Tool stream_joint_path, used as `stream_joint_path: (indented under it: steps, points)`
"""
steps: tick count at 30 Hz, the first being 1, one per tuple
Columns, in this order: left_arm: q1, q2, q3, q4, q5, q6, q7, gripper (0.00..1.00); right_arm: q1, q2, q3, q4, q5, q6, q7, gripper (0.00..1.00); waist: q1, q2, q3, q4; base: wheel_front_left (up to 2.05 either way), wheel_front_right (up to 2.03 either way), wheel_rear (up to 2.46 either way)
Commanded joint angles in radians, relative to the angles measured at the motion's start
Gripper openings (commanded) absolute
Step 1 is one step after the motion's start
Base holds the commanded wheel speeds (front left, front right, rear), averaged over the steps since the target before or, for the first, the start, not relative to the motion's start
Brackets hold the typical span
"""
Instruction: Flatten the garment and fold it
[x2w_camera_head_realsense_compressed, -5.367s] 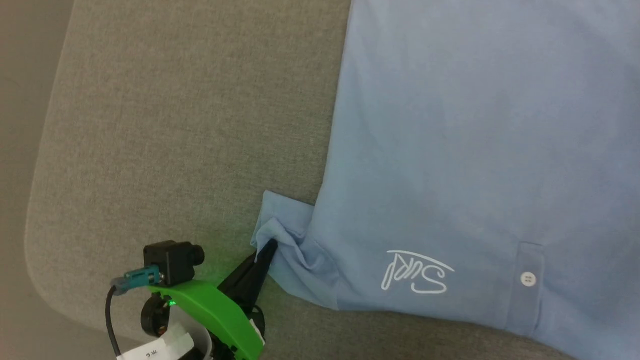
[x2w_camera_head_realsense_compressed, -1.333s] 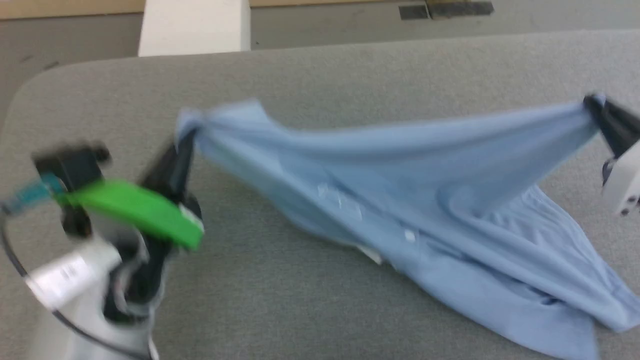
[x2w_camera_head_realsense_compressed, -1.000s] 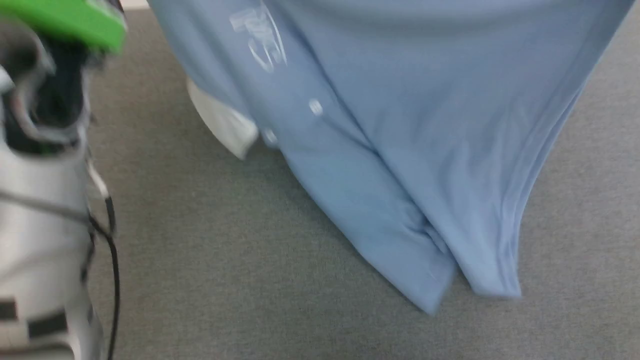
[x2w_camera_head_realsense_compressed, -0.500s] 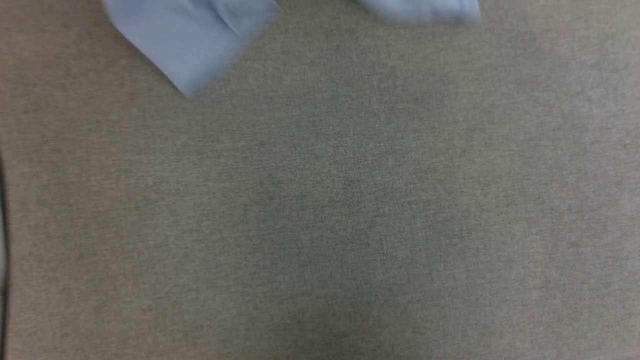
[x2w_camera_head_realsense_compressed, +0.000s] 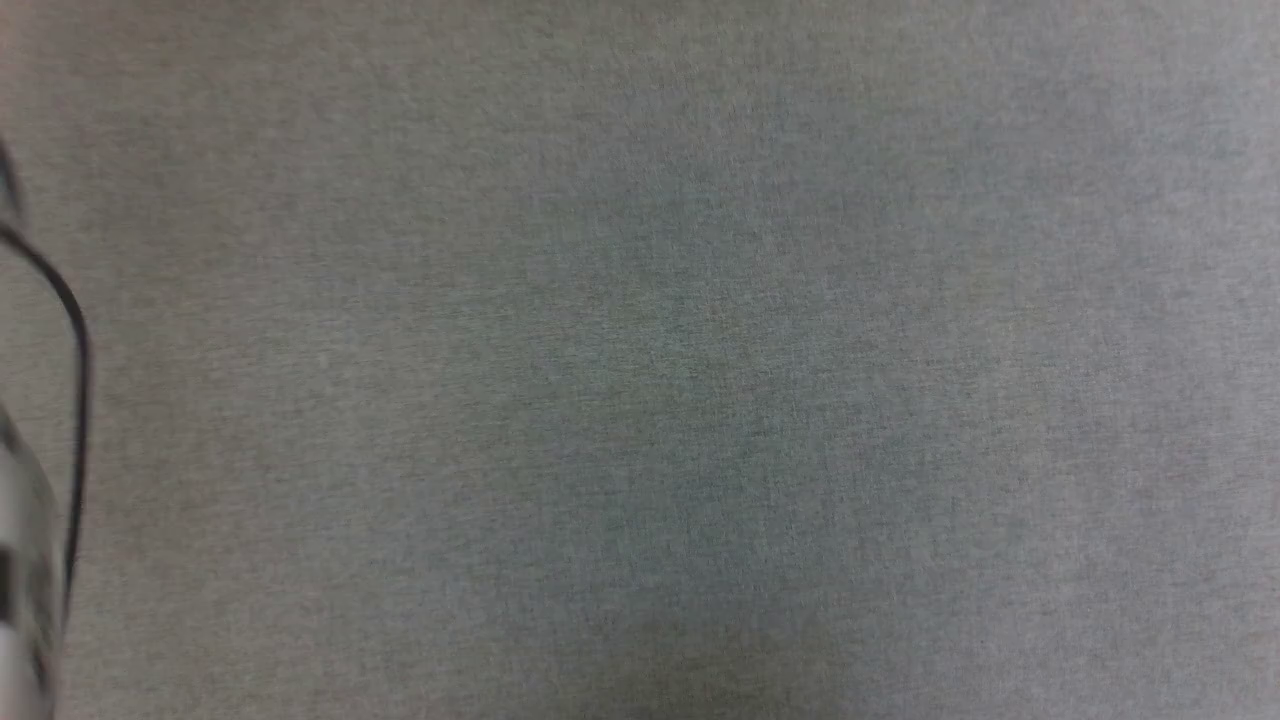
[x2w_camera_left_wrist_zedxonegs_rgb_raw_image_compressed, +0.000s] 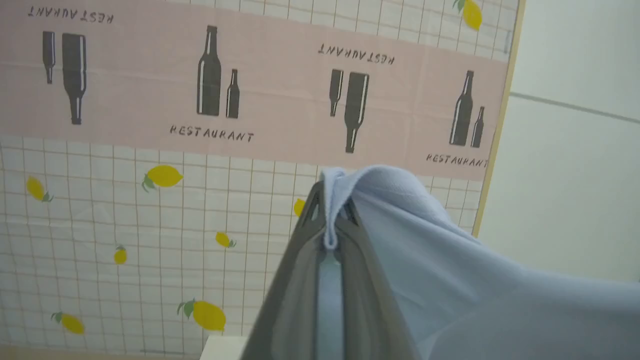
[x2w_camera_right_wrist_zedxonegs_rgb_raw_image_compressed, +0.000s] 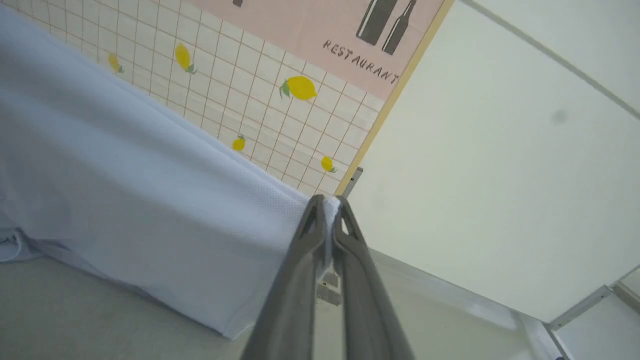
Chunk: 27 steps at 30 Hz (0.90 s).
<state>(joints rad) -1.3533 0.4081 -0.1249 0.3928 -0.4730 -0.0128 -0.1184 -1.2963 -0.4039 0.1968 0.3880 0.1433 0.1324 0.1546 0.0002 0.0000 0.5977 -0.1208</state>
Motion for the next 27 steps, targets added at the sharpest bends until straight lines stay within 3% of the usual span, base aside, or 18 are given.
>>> stream_joint_path:
  steps: [1,6,12,19,27]
  points:
    - [0.102,0.018,-0.016,0.015,0.005,-0.012,0.017,0.0,0.083,-0.003,0.021,0.006,0.03,-0.002,-0.004,0.0,-0.0002,0.0,-0.064,0.027,0.0,0.0,0.0]
    - [0.442,0.025,-0.069,0.034,-0.042,-0.042,0.143,0.0,0.351,-0.019,0.062,-0.012,0.116,-0.002,-0.009,0.0,-0.0002,0.0,-0.163,0.049,0.0,0.0,0.0]
    - [0.801,0.002,-0.135,-0.037,-0.123,-0.058,0.299,0.0,0.667,-0.012,0.007,-0.09,0.138,-0.002,-0.027,0.0,-0.0002,0.0,-0.256,0.083,0.0,0.0,0.0]
    - [1.094,-0.021,-0.159,-0.166,-0.226,-0.015,0.441,0.0,0.92,0.013,-0.06,-0.174,0.097,-0.002,-0.018,0.0,-0.0002,0.0,-0.317,0.092,0.0,0.0,0.0]
    - [1.362,0.023,-0.184,-0.322,-0.291,0.03,0.571,0.0,1.127,-0.022,-0.109,-0.253,0.082,-0.002,0.049,0.0,-0.0002,0.0,-0.378,0.098,0.0,0.0,0.0]
